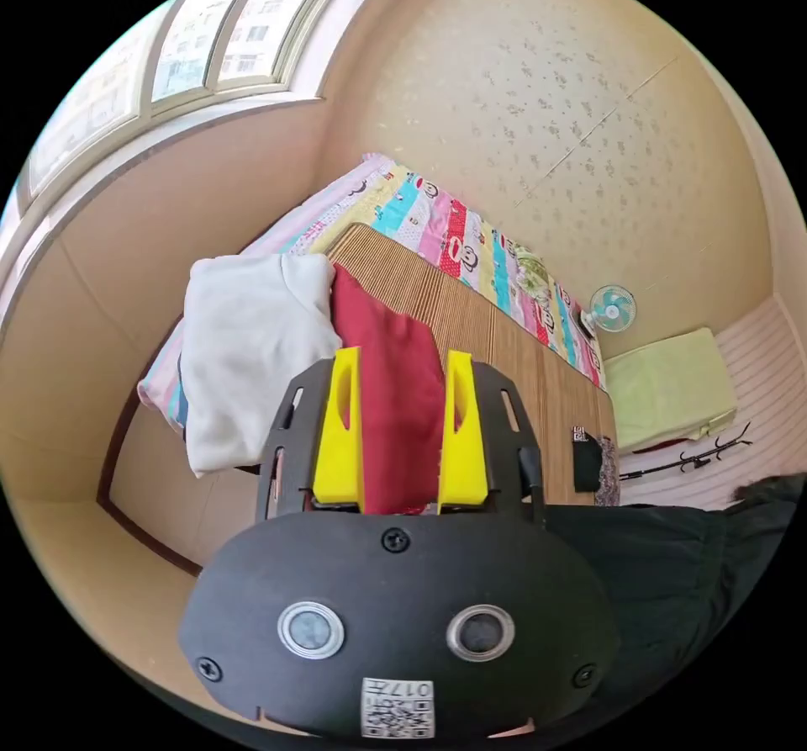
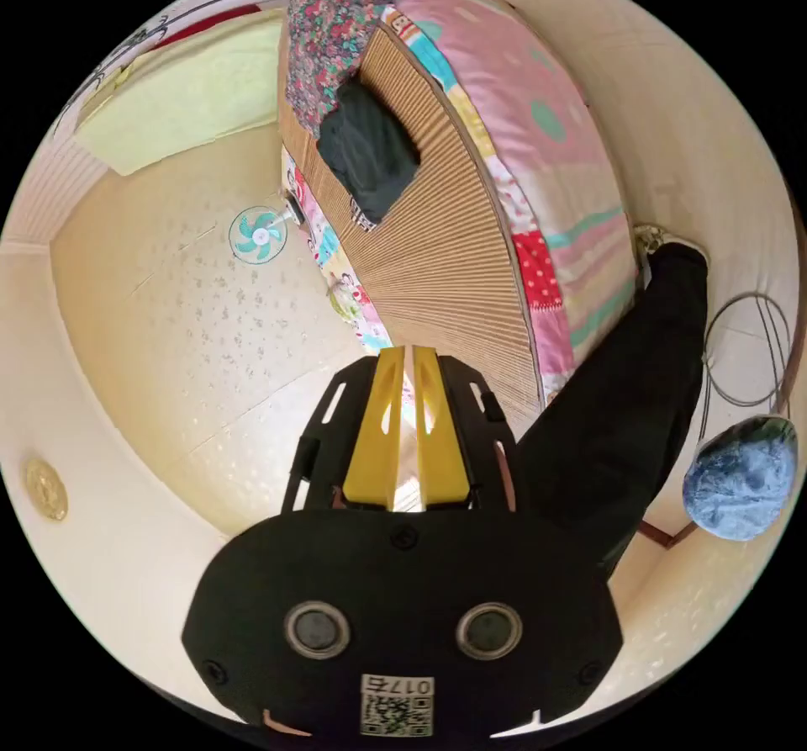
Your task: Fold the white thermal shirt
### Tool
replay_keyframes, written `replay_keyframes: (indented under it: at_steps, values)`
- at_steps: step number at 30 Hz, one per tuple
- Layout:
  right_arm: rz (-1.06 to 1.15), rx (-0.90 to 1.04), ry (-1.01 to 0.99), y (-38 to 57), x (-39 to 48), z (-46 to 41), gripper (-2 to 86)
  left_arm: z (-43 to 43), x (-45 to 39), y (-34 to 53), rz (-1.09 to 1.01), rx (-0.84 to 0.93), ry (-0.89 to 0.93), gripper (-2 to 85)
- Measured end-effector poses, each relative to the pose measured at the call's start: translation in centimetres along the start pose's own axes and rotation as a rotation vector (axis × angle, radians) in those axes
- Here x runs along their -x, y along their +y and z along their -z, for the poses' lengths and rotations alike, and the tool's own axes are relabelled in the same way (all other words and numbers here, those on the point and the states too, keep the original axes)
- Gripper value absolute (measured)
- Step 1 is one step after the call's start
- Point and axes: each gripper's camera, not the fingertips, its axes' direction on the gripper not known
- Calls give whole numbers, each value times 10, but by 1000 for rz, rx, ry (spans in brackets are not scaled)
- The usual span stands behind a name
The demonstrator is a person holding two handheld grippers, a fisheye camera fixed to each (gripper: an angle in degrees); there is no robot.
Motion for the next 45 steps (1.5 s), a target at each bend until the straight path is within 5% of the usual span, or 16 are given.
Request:
replay_keyframes:
  at_steps: [4,7,9,11,14,16,20,23,29,31,34,40,45]
  values:
    - [11,89,-50,22,-17,-22,13,-49,46,2,151,38,-10,135]
    - [66,239,141,27,-6,-39,9,-126,79,21,237,218,-38,128]
    - [103,335,252,32,3,-50,8,-132,92,43,291,143,-68,94]
    - [145,425,334,38,10,-61,7,-129,114,63,413,95,62,62]
    - [206,544,389,43,22,-74,6,-102,157,111,577,-110,496,46]
    - [250,566,325,45,35,-78,6,-40,156,131,438,-329,610,44]
    - [383,607,168,51,68,-90,6,66,103,124,83,-437,499,44]
    - [477,722,116,65,96,-118,9,116,40,107,-208,-536,665,44]
    - [731,1051,29,146,166,-175,31,153,-120,97,-1001,-519,1357,45]
    - [829,1186,-50,190,194,-182,54,135,-169,101,-1223,-445,1854,46]
    - [997,1312,-51,245,227,-180,91,79,-216,112,-1071,-404,2336,47]
    - [1371,1242,-97,332,283,-147,157,-33,-331,202,-784,-83,2644,45]
    - [1450,1165,-68,349,281,-135,178,-83,-421,290,-633,207,2863,46]
